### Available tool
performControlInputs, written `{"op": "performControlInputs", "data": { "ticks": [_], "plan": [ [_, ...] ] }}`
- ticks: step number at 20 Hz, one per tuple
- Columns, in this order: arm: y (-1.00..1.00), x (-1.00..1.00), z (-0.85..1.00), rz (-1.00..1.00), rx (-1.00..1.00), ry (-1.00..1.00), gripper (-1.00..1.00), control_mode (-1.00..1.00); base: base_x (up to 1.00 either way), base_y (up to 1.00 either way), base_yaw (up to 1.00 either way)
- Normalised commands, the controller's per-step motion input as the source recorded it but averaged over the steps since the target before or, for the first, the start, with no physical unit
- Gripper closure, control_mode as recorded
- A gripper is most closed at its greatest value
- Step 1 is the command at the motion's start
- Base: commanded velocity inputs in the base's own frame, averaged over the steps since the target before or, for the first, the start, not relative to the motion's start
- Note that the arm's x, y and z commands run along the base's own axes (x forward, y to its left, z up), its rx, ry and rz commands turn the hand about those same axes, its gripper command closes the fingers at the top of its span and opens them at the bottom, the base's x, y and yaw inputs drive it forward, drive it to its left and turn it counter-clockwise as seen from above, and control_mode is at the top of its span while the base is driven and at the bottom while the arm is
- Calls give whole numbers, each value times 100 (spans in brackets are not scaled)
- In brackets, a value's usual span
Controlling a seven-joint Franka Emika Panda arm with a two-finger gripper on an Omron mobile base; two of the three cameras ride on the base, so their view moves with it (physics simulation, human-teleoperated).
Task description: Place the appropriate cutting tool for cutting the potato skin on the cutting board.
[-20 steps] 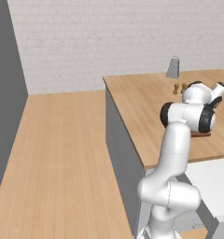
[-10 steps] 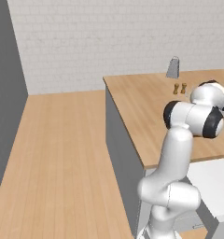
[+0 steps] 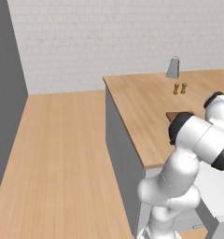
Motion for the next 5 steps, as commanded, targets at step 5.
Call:
{"op": "performControlInputs", "data": {
  "ticks": [5],
  "plan": [
    [31,-86,15,-23,-6,0,-100,-100,0,0,0]
  ]
}}
